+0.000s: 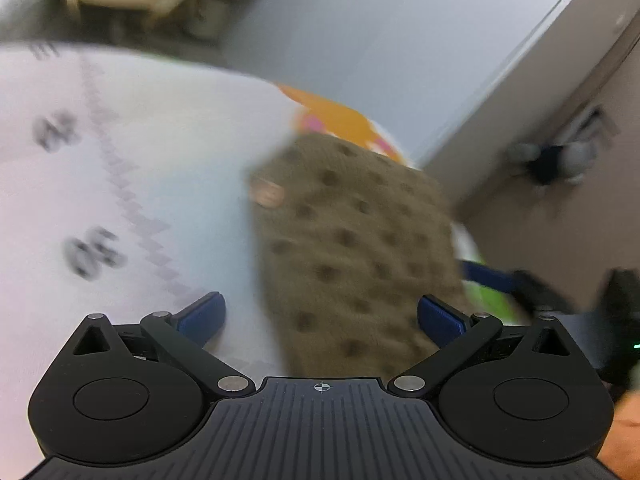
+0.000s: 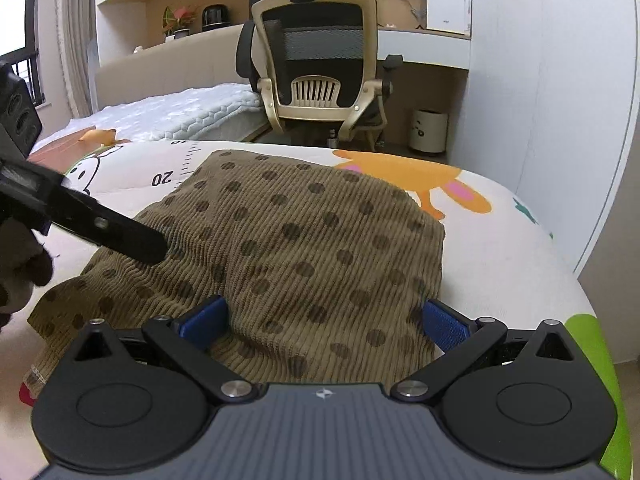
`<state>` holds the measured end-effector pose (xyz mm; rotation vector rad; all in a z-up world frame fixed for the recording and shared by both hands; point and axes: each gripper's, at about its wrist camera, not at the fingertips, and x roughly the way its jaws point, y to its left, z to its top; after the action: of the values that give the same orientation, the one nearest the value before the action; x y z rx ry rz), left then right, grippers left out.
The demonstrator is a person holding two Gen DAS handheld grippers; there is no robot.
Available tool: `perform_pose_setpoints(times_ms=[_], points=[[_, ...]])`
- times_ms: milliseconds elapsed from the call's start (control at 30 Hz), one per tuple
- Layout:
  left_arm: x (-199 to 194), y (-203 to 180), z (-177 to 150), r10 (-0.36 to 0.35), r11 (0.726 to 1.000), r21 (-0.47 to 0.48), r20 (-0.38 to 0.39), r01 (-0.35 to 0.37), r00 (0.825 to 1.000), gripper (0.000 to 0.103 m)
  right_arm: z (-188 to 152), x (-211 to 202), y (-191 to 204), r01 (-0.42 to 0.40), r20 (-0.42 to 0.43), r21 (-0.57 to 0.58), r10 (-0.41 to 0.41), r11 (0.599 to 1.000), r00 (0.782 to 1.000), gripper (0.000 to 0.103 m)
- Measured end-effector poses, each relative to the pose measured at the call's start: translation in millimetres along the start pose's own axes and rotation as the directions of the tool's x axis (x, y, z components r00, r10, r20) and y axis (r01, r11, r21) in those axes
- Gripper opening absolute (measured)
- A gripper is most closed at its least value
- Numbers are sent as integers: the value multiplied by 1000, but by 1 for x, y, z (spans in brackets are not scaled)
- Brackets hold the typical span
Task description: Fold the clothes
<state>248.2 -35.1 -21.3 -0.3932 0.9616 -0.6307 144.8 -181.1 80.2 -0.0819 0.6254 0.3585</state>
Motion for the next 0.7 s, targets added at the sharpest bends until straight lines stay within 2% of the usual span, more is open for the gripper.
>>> perform_pose_setpoints(times_ms=[33,67,167,300,433,500,567,633,700], points=[[4,-1,0,-47,999,-17,-27,47,999,103,0,0,1,6,1,-6,-6,1000,1000,103],[7,-6,0,-43,999,-1,-38,43,998,103,1,-1,2,13,3,-14,-13,1000,1000,103],[14,-24,-2,37,996,87,-47,-33,998,103,4,-11,6,39,28,-62,-37,997,999,103],[19,-36,-4,99,983,160,-62,-89,993,103,19,-34,-7,115,142,-35,-109,993,984,103],[18,-38,-7,118,977,187,-61,-105,991,103,48,-28,-22,140,171,6,-139,990,975,103],[19,-37,-7,118,976,189,-58,-105,991,103,56,-13,-25,163,151,-3,-160,987,975,103],[18,-37,-7,110,977,190,-54,-98,992,103,58,16,-29,207,79,0,-207,978,975,103],[18,-36,-8,102,978,190,-49,-91,994,103,51,46,-34,257,-5,1,-257,966,966,103],[17,-35,-8,94,978,191,-45,-84,995,103,41,59,-43,259,-33,36,-258,965,966,103]])
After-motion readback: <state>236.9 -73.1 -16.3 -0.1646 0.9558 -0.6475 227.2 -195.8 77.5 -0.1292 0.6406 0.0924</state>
